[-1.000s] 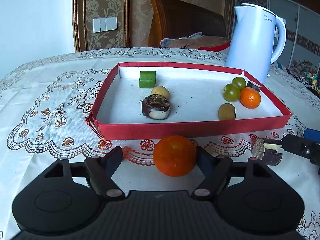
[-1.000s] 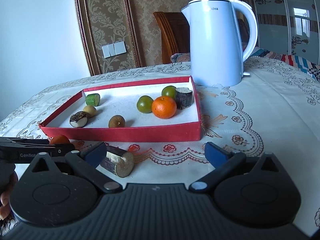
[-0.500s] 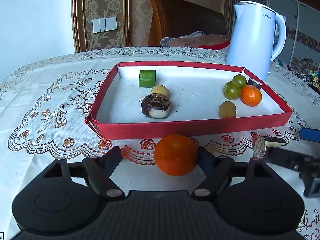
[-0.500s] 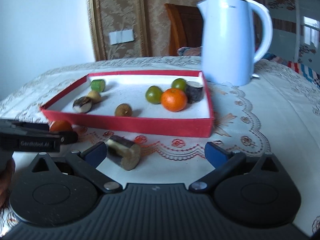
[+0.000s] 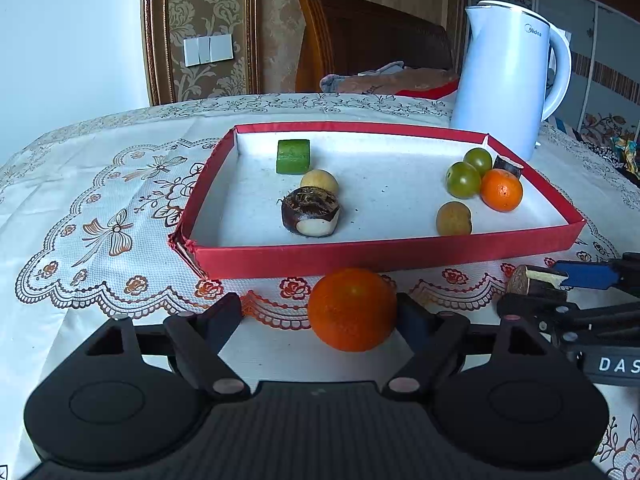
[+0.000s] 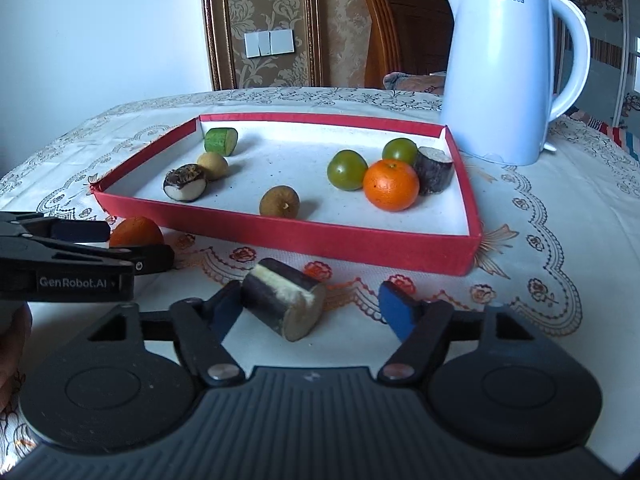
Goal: Organize fruits
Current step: 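Close the left tool on the large orange while the right grasps the bark cylinder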
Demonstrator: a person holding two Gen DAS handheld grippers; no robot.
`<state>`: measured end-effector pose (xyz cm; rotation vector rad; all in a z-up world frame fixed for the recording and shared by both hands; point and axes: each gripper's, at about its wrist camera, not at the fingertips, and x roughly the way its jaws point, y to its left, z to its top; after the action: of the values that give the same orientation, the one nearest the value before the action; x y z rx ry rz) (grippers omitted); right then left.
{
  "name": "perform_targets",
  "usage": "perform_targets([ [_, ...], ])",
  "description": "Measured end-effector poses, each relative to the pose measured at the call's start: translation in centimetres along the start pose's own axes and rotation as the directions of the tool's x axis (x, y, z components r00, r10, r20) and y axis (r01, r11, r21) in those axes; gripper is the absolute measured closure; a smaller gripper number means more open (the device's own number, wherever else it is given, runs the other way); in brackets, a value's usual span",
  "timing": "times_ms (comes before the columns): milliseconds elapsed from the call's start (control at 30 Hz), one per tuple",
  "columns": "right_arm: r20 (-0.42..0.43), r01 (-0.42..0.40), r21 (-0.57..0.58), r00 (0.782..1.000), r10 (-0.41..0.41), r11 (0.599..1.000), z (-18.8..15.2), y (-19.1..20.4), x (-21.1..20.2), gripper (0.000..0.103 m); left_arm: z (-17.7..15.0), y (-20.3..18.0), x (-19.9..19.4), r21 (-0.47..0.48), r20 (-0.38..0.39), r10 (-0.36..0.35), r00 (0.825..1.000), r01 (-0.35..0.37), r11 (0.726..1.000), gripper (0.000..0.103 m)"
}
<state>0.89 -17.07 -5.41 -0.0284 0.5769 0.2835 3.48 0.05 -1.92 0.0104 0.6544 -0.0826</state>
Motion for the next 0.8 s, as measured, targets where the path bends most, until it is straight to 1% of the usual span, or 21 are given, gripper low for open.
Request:
perform_targets([
  [67,0.003,-0.009,-0.003,1.000,0.009,1.000,0.1,0.1,0.1,0.044,0.0,0.1,0.0,-0.005,0.003,-0.004,1.000,0.004,1.000,0.020],
  [100,0.006,-0.008,-0.001,1.000,0.008,1.000,0.1,0.1,0.0,0.054,0.0,0.1,-0.1,-0.008,0.005,-0.007,1.000,0.007,1.000,0.020],
  [133,0.012,-0.008,0.006,1.000,0.008,1.000,0.0,0.0,-0.1,0.061,0.0,0.1,-0.1,-0.009,0.005,-0.009,1.000,0.009,1.000,0.020],
  [300,0.019,-0.021,0.032,1.000,0.020,0.999,0.1,-0.5,-0.2,0.062,0.0,0.0,-0.1,0.000,0.004,-0.028,1.000,0.028,1.000,0.020],
  [433,0.037,0.003,0.066,0.999,-0.005,0.998,0.0,-1.0,-0.5,0.062,-0.1,-0.4,-0.1,0.021,0.001,-0.034,0.999,0.034,0.999,0.020],
  [567,0.027,0.041,0.098,0.999,-0.044,0.994,0.1,-1.6,-0.3,0.062,-0.1,-0.5,0.0,0.026,-0.001,-0.033,0.999,0.033,0.999,0.020],
  [667,0.024,0.054,0.082,0.998,-0.056,0.995,0.1,-1.3,-0.2,0.062,-0.1,-1.0,0.1,0.052,-0.009,-0.025,1.000,0.026,0.998,0.016],
  [800,0.022,0.062,0.072,0.998,-0.064,0.996,0.0,-1.2,-0.3,0.061,-0.1,-0.9,0.1,0.051,-0.009,-0.030,1.000,0.030,0.998,0.016],
])
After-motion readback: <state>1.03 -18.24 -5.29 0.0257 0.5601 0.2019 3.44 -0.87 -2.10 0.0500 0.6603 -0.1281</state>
